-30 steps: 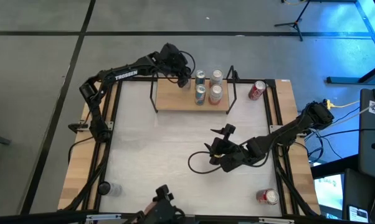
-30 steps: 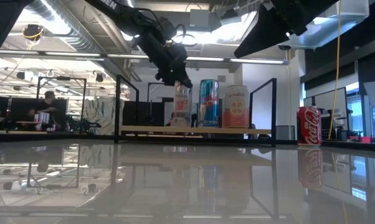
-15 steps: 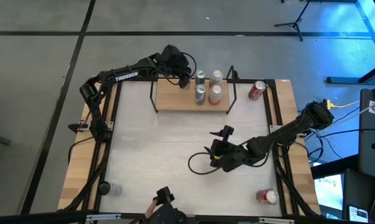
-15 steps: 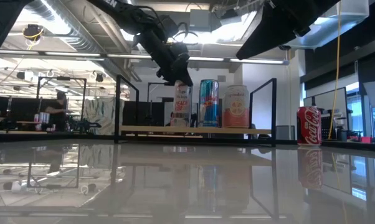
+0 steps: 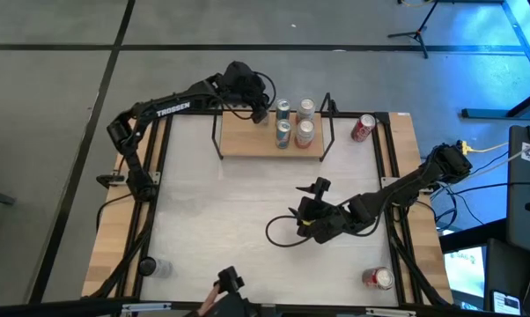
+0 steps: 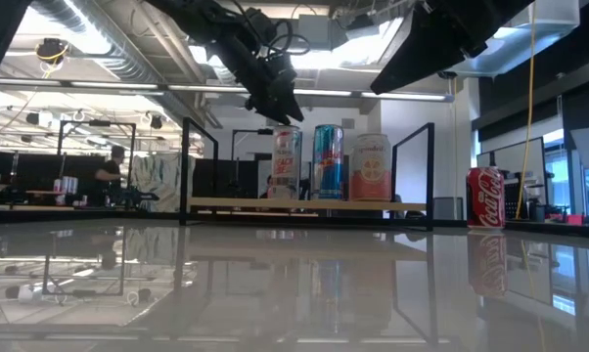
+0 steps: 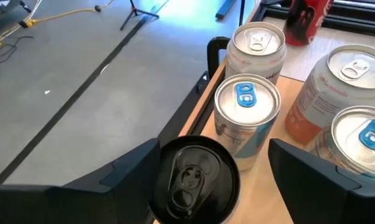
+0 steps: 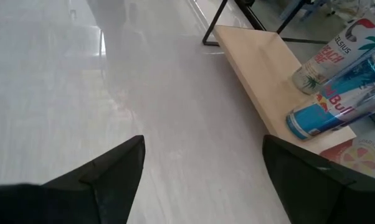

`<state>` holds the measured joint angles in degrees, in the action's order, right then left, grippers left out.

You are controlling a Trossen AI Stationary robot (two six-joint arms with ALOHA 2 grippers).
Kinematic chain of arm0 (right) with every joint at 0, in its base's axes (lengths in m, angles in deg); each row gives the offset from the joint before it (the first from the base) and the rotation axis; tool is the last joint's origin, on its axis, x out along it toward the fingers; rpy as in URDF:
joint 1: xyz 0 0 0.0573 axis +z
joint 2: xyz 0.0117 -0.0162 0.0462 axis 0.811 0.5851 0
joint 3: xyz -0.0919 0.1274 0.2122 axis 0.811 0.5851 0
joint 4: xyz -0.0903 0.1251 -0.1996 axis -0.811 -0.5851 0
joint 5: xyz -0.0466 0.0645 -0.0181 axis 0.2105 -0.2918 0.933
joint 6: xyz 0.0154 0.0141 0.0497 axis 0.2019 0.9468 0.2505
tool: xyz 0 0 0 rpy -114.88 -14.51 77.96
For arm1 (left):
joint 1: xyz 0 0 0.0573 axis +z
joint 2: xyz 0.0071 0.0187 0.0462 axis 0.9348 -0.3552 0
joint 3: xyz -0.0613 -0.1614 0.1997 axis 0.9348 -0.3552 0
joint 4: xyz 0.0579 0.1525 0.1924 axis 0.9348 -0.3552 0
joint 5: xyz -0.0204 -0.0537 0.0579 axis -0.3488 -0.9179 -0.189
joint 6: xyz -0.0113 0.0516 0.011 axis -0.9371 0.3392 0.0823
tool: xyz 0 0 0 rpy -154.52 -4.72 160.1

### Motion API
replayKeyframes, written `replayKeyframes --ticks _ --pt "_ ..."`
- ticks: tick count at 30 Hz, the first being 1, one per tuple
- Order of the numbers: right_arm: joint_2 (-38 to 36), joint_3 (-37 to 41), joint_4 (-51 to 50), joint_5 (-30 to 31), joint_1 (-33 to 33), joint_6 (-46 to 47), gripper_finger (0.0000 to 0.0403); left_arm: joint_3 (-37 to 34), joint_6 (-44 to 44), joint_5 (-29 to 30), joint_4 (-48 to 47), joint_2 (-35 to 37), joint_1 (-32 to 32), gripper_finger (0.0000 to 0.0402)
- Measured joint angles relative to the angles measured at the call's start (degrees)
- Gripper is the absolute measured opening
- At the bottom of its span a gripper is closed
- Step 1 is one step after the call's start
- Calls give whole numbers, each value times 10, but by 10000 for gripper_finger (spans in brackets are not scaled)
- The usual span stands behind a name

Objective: Place canned beverage on shelf
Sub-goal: Move the white soda can to the center of the table

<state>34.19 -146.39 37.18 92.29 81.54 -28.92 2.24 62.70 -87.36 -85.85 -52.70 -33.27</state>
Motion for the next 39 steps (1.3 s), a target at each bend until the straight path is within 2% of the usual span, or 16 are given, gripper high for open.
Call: replayKeyframes --ticks 7,14,19,23,32,39 --pt "0 0 1 0 0 0 321 0 5 24 -2 31 -4 289" --pt "0 0 8 4 0 -1 321 0 17 5 -58 111 -45 289" --pt "0 0 11 4 0 -21 321 0 35 2 -171 157 -102 289" --pt "0 0 16 5 0 -64 321 -33 8 -2 -228 178 -140 289" --pt "0 0 31 -10 0 -65 321 -145 -87 2 -234 252 -242 289" --pt "0 0 30 -20 0 -65 321 -186 -139 30 -232 296 -387 289"
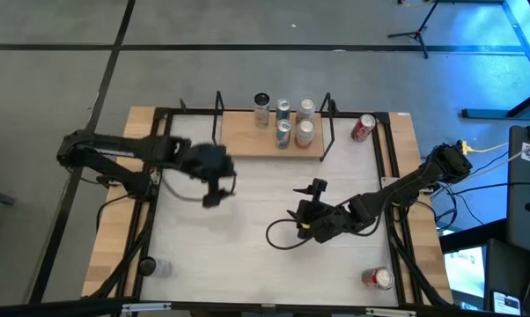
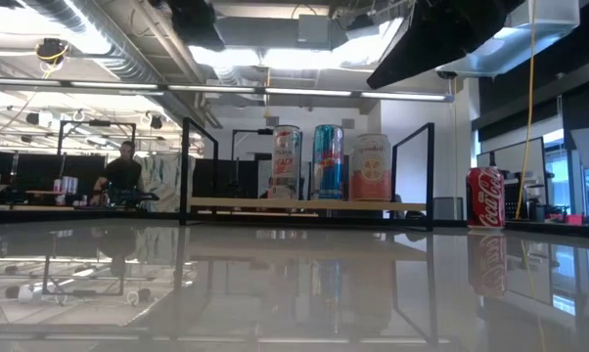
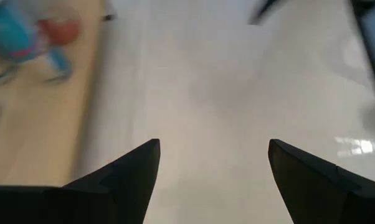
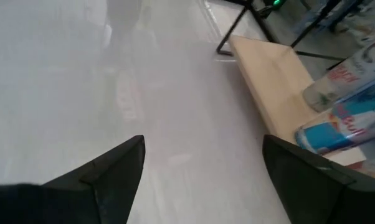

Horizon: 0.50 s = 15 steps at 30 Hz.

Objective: Place canned beverage on shelf
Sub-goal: Move the white soda can to the center of the table

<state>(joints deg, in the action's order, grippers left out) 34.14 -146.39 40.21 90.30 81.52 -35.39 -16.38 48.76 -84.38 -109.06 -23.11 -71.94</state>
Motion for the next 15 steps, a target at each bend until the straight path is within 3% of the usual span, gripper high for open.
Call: replayKeyframes --ticks 8,15 --pt "0 0 42 -53 0 0 321 -5 -28 0 16 -1 -139 289" --pt "0 0 127 -67 0 -10 321 -5 -170 9 -64 -2 -218 289"
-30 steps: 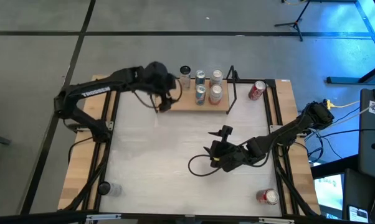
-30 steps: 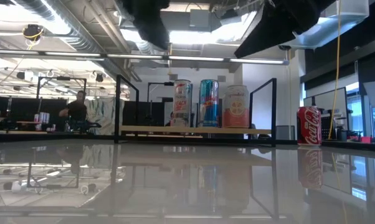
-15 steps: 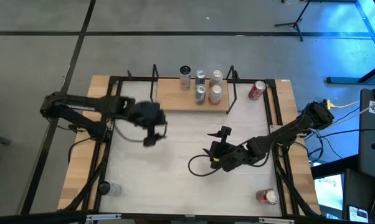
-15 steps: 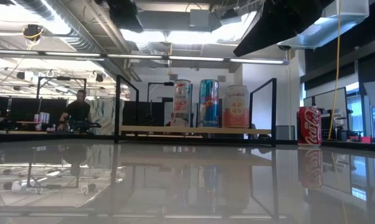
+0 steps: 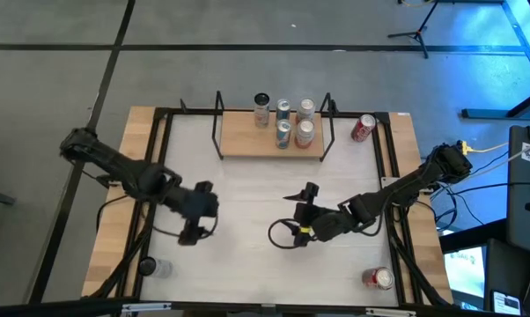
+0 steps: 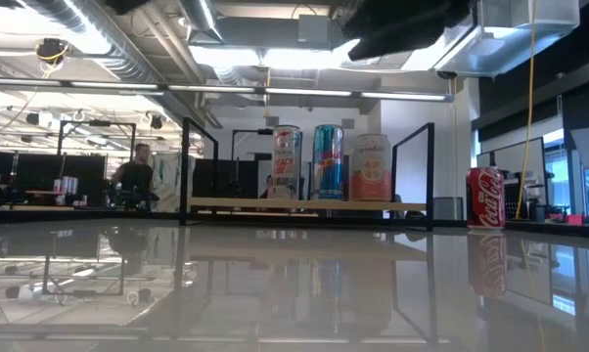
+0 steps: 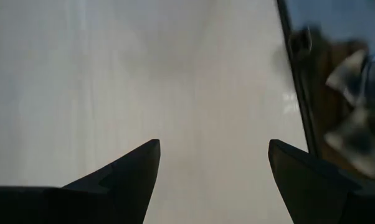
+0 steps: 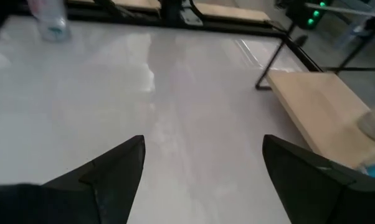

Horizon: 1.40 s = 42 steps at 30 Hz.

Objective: Place canned beverage on shelf
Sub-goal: Move the white soda can to the center of the table

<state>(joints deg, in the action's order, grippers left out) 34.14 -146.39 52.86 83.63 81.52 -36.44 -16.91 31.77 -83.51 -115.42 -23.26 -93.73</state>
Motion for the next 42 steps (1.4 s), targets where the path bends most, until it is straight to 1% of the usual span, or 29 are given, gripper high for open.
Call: replayKeyframes --ticks 3,5,8,11,13,18,23,26,32,37,42 --pt "5 0 28 -10 0 -7 321 0 -58 6 -58 0 -49 289" --pt "14 0 54 -9 0 -30 321 0 -102 11 -88 0 -78 289" --pt "30 0 125 -12 -4 -77 321 0 -168 33 -124 0 -127 289" --pt "39 0 179 -43 -6 -104 321 0 -241 36 -154 0 -181 289" --pt "40 0 200 -64 -8 -121 321 0 -295 34 -162 0 -214 289" --pt "40 0 233 -69 -8 -139 321 0 -449 -4 -167 0 -293 289" --pt "40 0 243 -67 -7 -139 321 0 -540 -8 -171 0 -341 289" --pt "40 0 243 -66 -7 -140 321 0 -583 -6 -172 0 -369 289" --pt "40 0 264 -65 -9 -174 321 0 -649 32 -186 -4 -418 289" --pt "40 0 268 -65 -9 -182 321 0 -651 47 -187 -19 -436 289" --pt "44 0 269 -71 -8 -161 321 0 -651 29 -178 -41 -438 289"
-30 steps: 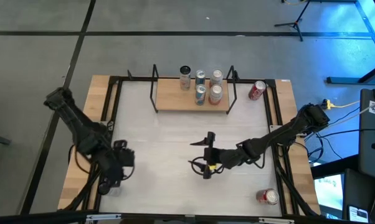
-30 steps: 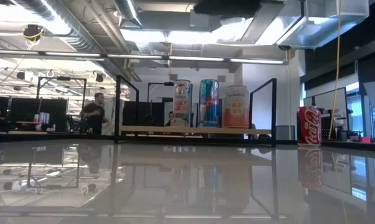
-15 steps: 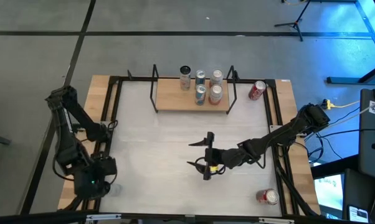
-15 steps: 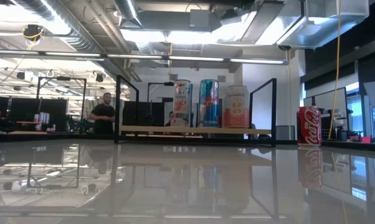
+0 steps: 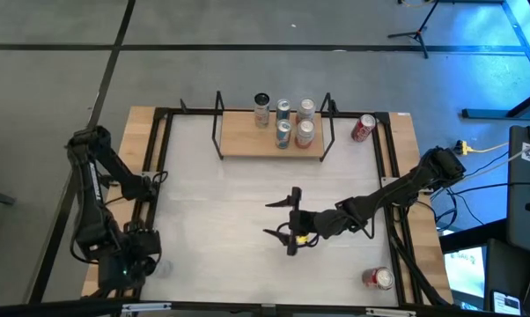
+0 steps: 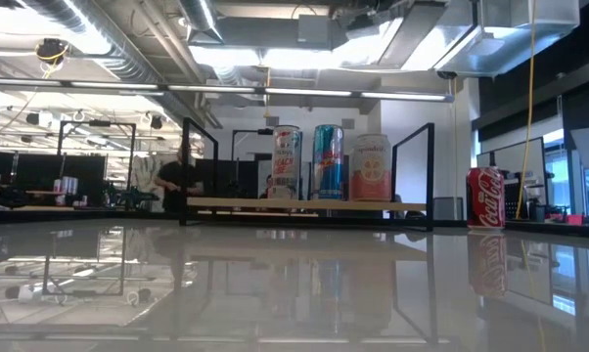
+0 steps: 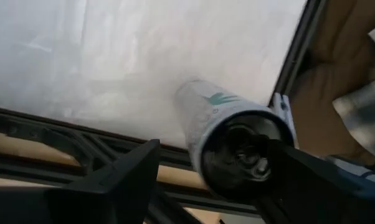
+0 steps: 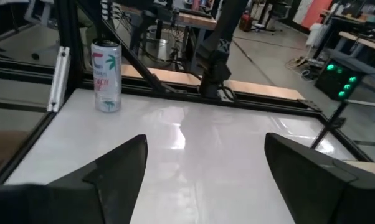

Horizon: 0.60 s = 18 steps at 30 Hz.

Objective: Place canned beverage on shelf
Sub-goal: Move the white soda can to the center of the table

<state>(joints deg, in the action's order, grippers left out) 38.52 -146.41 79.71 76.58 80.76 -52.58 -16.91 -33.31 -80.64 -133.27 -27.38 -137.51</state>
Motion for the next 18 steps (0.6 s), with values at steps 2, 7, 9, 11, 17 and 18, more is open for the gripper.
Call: replayKeyframes --ticks 2,7,9,11,17,18 --pt "0 0 0 -4 0 8 321 0 3 -4 11 -4 -4 289" --pt "0 0 12 -4 0 15 321 0 20 -6 20 -6 -5 289" --pt "0 0 18 -4 0 16 321 0 30 -6 20 -6 -5 289" --pt "0 0 24 -4 0 16 321 0 37 -4 19 -6 -5 289" --pt "0 0 30 3 0 16 321 0 69 0 20 -6 -5 289" --pt "0 0 30 6 0 16 321 0 76 0 20 -6 -5 289"
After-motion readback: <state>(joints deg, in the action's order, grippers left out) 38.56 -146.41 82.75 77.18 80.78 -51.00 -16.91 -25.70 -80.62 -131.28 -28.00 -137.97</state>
